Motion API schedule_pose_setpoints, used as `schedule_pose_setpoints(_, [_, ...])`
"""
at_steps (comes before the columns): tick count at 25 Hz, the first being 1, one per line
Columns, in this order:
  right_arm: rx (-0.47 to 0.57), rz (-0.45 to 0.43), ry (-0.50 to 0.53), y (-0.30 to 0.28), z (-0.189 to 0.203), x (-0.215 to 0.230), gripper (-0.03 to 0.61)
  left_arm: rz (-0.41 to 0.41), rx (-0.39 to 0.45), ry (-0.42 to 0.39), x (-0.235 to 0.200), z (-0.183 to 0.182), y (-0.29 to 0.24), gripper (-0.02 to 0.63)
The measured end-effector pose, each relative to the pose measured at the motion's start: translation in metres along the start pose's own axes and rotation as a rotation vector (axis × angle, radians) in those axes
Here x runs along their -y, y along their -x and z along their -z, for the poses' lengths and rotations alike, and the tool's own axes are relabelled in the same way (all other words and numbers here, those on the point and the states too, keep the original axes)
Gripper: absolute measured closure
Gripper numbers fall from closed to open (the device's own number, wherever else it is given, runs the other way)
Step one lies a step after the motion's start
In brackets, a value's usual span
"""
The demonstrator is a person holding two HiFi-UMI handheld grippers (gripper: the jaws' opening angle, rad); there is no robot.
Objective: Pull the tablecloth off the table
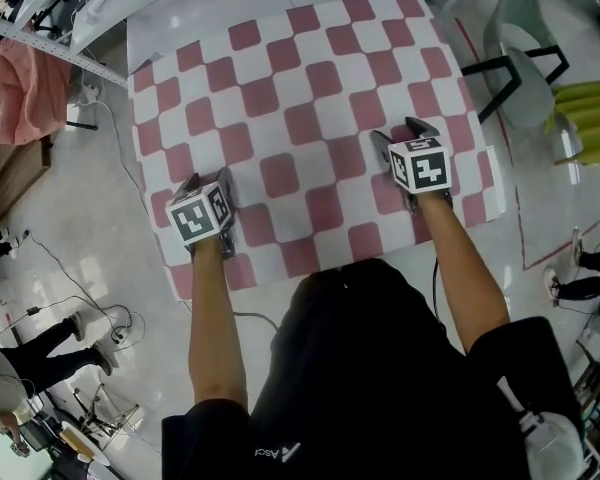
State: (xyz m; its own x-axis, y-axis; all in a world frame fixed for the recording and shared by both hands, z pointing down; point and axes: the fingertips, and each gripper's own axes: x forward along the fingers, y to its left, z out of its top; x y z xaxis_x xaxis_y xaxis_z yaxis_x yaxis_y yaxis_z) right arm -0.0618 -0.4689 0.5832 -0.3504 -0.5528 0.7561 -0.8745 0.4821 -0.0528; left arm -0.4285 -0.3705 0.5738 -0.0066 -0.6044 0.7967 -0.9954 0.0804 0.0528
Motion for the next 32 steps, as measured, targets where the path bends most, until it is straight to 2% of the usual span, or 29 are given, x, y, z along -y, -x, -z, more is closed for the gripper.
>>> schedule_pose_setpoints(3, [-0.009,-0.002,0.017,0.000,0.000,-0.003,0.272,-0.001,-0.023,-0.005,0.002,0.004,-0.003,0.374])
schedule_pose_setpoints(7, [0.008,-0.016,0.040,0.000,-0.001,-0.011,0.343,-0.001,-0.015,-0.063,0.010,0.000,-0.001,0.442])
schedule_pose_setpoints(12, [0.021,-0.019,0.059,-0.003,-0.003,-0.019,0.426,0.023,-0.010,-0.109,0.016,-0.002,-0.004,0.497])
schedule_pose_setpoints(20, [-0.006,-0.010,0.101,-0.005,-0.003,-0.035,0.565,0.043,0.025,-0.139,0.024,-0.002,-0.002,0.580])
schedule_pose_setpoints(25, [0.002,-0.017,0.076,-0.004,-0.002,-0.039,0.574,0.076,0.052,-0.119,0.028,0.000,-0.001,0.604])
schedule_pose_setpoints(32, [0.056,-0.116,0.022,0.014,0.003,-0.062,0.575,0.126,0.129,-0.085,0.037,0.003,0.018,0.604])
